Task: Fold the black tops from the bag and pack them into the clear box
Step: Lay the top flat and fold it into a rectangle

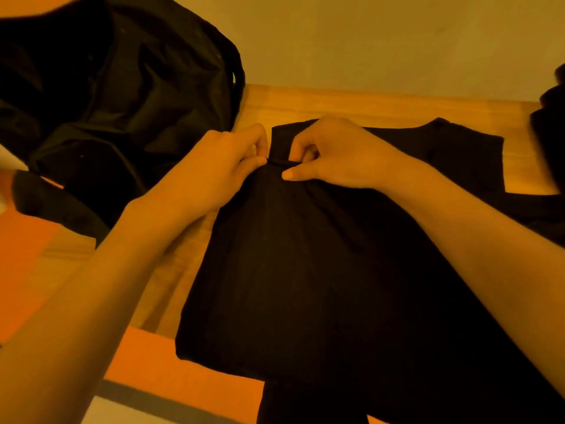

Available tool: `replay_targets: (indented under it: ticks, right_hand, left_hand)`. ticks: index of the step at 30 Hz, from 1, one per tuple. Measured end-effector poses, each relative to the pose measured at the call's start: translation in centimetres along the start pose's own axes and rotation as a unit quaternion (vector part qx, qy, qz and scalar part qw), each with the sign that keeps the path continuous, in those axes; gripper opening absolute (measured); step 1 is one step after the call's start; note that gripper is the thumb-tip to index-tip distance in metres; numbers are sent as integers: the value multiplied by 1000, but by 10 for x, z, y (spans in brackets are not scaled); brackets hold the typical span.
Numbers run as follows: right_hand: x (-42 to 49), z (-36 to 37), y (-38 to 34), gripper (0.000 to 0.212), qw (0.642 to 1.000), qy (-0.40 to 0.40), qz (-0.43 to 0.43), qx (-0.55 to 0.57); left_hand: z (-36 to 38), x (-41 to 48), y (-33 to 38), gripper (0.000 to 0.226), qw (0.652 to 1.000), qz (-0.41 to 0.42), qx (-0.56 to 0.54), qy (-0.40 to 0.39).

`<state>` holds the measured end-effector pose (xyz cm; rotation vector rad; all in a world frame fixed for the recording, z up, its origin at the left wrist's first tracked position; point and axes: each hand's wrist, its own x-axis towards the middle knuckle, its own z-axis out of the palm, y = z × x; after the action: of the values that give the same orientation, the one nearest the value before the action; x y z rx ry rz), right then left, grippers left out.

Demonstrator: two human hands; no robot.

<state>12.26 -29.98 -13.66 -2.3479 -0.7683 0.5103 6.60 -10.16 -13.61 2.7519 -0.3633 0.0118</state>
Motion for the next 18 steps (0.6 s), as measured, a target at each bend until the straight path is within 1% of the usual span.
replay_targets:
  ticks: [3, 5, 7, 10, 12, 15, 18]
  right_hand:
    - [-12, -12, 10, 13, 999, -25, 13, 22]
    - [-26, -21, 18, 15, 998, -54, 20, 4]
    - [-45, -31, 28, 13, 998, -57, 31, 9]
    - [-75, -41, 46, 11, 998, -33, 51, -12]
    - [-94, -46, 57, 16, 997, -11, 70, -22]
    - [-118, -55, 70, 21, 993, 31, 111, 20]
    - [-139, -60, 83, 16, 988, 71, 136, 32]
  left_hand:
    - [9, -1, -7, 10, 999, 18, 50, -4]
    - [14, -4, -10, 10, 998, 31, 63, 12]
    - [18, -6, -11, 10, 996, 51, 73, 30]
    - [22, -9, -11, 14, 991, 75, 100, 48]
    - [24, -9, -13, 19, 989, 73, 117, 54]
    - [25, -10, -16, 23, 986, 54, 142, 68]
    - [27, -11, -16, 24, 984, 50, 157, 75]
